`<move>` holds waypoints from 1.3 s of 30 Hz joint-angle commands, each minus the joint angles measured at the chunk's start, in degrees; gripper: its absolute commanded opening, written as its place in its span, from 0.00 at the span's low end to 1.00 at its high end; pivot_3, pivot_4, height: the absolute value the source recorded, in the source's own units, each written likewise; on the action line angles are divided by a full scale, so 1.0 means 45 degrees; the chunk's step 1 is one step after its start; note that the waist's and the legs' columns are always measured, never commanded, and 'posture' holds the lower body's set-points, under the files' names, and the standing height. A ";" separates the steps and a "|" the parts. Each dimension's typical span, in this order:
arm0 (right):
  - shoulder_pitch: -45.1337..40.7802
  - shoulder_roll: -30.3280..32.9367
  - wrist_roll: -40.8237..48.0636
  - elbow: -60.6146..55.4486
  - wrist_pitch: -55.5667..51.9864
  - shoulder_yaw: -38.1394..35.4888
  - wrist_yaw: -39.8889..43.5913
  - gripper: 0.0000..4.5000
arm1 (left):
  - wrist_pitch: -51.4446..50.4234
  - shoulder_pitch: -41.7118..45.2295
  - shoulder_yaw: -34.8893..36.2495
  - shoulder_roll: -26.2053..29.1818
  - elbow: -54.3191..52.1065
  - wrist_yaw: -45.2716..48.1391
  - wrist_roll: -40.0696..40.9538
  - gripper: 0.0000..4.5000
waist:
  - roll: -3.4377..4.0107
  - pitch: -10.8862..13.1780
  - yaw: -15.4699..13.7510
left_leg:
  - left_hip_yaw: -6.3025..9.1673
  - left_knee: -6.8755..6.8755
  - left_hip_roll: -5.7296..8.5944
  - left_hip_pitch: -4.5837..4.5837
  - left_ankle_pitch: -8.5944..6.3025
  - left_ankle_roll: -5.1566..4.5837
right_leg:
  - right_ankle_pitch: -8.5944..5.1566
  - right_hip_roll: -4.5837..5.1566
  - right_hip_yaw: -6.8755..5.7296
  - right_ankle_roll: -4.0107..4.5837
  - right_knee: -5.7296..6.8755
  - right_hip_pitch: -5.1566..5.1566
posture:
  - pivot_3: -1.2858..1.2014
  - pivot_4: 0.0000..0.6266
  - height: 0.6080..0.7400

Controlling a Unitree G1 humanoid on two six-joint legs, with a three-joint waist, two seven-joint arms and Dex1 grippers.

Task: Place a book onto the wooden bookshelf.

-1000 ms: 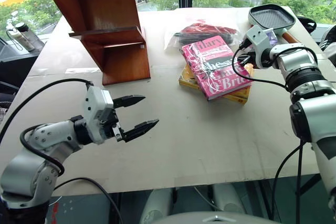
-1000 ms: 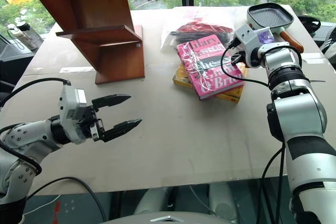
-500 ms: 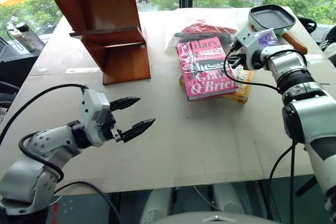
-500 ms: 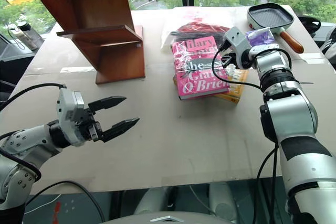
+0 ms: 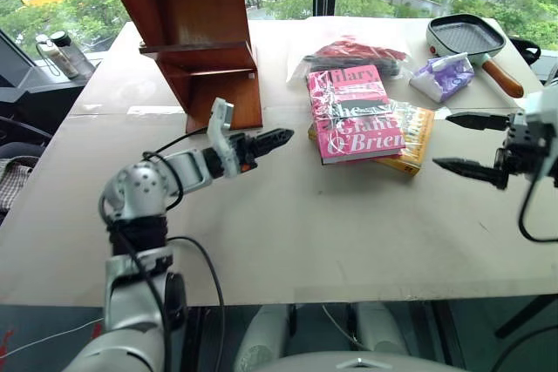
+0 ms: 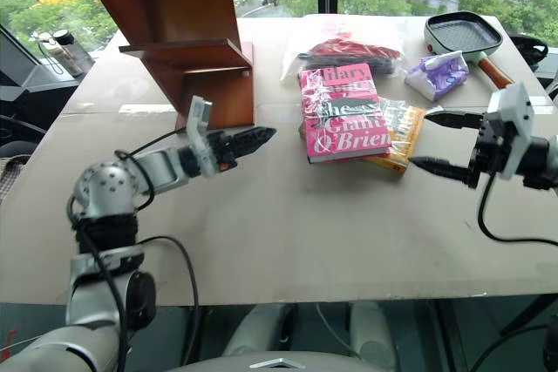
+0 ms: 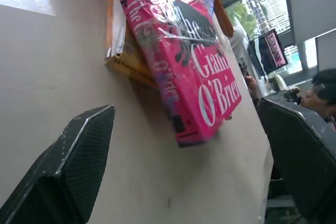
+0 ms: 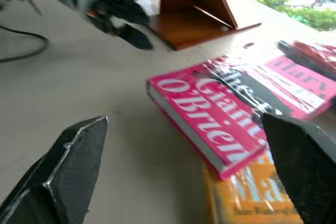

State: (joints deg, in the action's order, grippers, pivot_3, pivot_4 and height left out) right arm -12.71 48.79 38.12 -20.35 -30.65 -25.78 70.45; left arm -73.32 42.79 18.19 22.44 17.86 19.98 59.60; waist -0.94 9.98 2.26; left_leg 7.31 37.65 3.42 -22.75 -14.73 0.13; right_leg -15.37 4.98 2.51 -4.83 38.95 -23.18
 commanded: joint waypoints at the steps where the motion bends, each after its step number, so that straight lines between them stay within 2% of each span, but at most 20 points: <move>1: 0.2292 -0.0721 0.1591 -0.3433 -0.0685 -0.2245 -0.1617 0.99 | 0.0074 0.1858 0.0276 -0.0836 0.3487 -0.0074 -0.0535 1.00 | -0.0034 -0.0019 -0.0013 | -0.0005 0.0003 0.0000 0.0020 -0.0003 -0.0004 | 0.0001 -0.0002 0.0008 -0.0002 -0.0006 0.0015 | 0.52 0.24 1.00; 9: 0.5957 -0.2124 0.2401 -0.6619 -0.0629 -0.4248 -0.4439 0.99 | 0.1778 0.4260 0.0310 -0.1776 0.8527 0.1170 -0.2332 1.00 | -0.0063 -0.0023 -0.0126 | -0.0001 0.0037 0.0020 0.0008 0.0021 0.0037 | 0.0004 0.0001 -0.0013 -0.0012 -0.0012 0.0033 | 0.52 0.24 1.00; 19: 0.8298 -0.2709 0.2635 -0.7884 0.0262 -0.4876 -0.5935 0.99 | 0.3981 0.5420 0.0206 -0.2601 1.1279 0.3488 -0.4439 1.00 | -0.0067 -0.0021 -0.0295 | -0.0043 0.0039 0.0023 0.0009 0.0020 0.0035 | 0.0003 0.0001 -0.0008 -0.0017 -0.0015 0.0033 | 0.52 0.24 1.00; 29: 0.8899 -0.2506 0.2620 -0.8097 0.0966 -0.4265 -0.6518 1.00 | 0.3530 0.5198 0.1094 -0.2065 1.1600 0.5140 -0.4705 0.03 | -0.0070 -0.0020 -0.0285 | -0.0046 0.0039 0.0022 0.0008 0.0017 0.0028 | 0.0002 -0.0001 -0.0010 -0.0019 -0.0014 0.0035 | 0.52 0.24 1.00; 31: 0.8744 -0.2399 0.2598 -0.7967 0.1049 -0.3953 -0.6508 1.00 | 0.2556 0.5211 0.1499 -0.1670 1.1242 0.5521 -0.4289 0.01 | -0.0069 -0.0020 -0.0228 | -0.0046 0.0039 0.0020 0.0008 0.0016 0.0028 | 0.0002 -0.0004 -0.0009 -0.0019 -0.0012 0.0034 | 0.52 0.24 1.00; 34: 0.8212 -0.2257 0.2687 -0.7654 0.1183 -0.3502 -0.6711 1.00 | 0.0495 0.4806 0.1561 -0.0951 0.9175 0.6099 -0.3662 0.01 | -0.0071 -0.0018 -0.0077 | -0.0040 0.0039 0.0019 0.0008 0.0014 0.0024 | 0.0002 -0.0007 -0.0011 -0.0019 -0.0011 0.0034 | 0.52 0.24 1.00; 37: 0.7517 -0.2135 0.2609 -0.7109 0.1292 -0.2918 -0.6767 1.00 | -0.0953 0.3511 0.1220 -0.0769 0.4340 0.5846 -0.2680 0.01 | -0.0072 -0.0018 0.0021 | 0.0020 0.0039 0.0004 0.0007 0.0020 0.0034 | 0.0002 -0.0003 -0.0005 -0.0019 -0.0009 0.0033 | 0.52 0.24 1.00; 39: 0.6854 -0.1937 0.2663 -0.6554 0.1377 -0.2497 -0.6603 1.00 | -0.0795 0.2805 0.0510 -0.0678 0.0405 0.5729 -0.2303 0.01 | -0.0077 -0.0015 -0.0037 | 0.0031 0.0040 -0.0025 0.0004 0.0023 0.0038 | 0.0002 0.0005 -0.0006 -0.0018 -0.0011 0.0034 | 0.52 0.24 1.00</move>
State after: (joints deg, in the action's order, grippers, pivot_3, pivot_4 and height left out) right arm 19.68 39.41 49.69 -50.87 -25.97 -37.38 40.62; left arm -76.30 55.27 22.19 19.12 33.97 45.19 45.21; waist -1.29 9.92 2.10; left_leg 7.46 37.83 3.28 -22.73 -14.63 0.31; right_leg -15.36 4.99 2.48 -4.91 38.87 -23.03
